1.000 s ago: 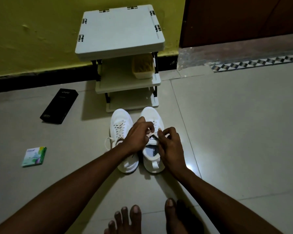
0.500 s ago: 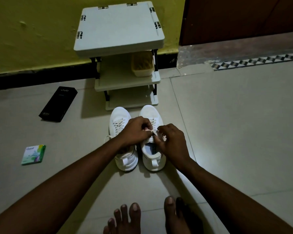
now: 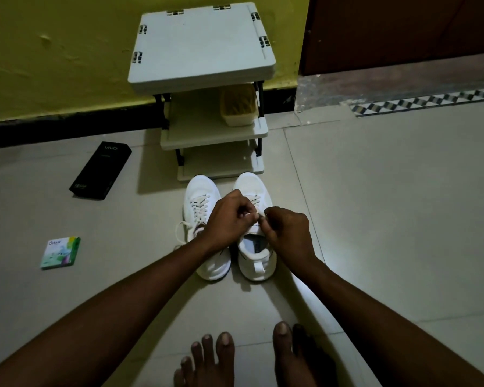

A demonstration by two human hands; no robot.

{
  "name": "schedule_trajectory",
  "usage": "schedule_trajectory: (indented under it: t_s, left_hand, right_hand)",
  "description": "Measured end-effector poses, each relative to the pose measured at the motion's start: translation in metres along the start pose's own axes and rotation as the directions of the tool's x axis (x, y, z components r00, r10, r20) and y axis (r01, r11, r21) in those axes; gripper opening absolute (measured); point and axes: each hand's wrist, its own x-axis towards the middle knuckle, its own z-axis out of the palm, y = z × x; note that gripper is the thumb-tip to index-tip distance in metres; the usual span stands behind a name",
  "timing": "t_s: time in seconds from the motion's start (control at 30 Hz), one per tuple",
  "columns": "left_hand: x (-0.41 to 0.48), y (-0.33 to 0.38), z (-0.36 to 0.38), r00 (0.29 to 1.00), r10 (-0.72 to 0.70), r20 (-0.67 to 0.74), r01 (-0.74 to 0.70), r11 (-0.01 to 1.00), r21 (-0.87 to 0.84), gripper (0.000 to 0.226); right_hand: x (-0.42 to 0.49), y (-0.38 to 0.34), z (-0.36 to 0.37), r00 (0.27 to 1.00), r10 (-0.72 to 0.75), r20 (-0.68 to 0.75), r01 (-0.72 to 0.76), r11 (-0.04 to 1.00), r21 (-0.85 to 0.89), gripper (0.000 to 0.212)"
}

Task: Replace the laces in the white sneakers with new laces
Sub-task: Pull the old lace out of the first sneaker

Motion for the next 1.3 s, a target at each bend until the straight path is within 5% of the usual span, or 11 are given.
schedule_trajectory:
  t_s: [0.17, 0.9, 1.13, 1.3]
  left_hand:
    - [0.007, 0.006, 0.0, 0.972, -0.202, 0.122, 0.22, 0.964, -0.152, 0.007]
    - [0.009, -0.002, -0.001, 0.979, 0.0, 0.202, -0.01, 0.999, 0.049, 0.009]
    - [0.019, -0.004, -0.017, 0.957, -0.006, 0.29, 0.003, 1.0, 0.012, 0.007]
    - [0.023, 0.0, -0.024, 0.962, -0.156, 0.225, 0.164, 0.986, -0.016, 0.009]
  right_hand:
    - [-0.004, -0.001, 0.0, 0.997, 0.051, -0.065, -0.047, 0.997, 0.065, 0.011]
    - [-0.008, 0.006, 0.008, 0.988, 0.09, -0.122, -0.073, 0.987, 0.144, 0.011]
    - [-0.008, 0.006, 0.007, 0.99, 0.073, -0.12, -0.06, 0.992, 0.107, 0.009]
    - [-0.008, 0.004, 0.008, 0.991, 0.053, -0.123, -0.04, 0.994, 0.102, 0.009]
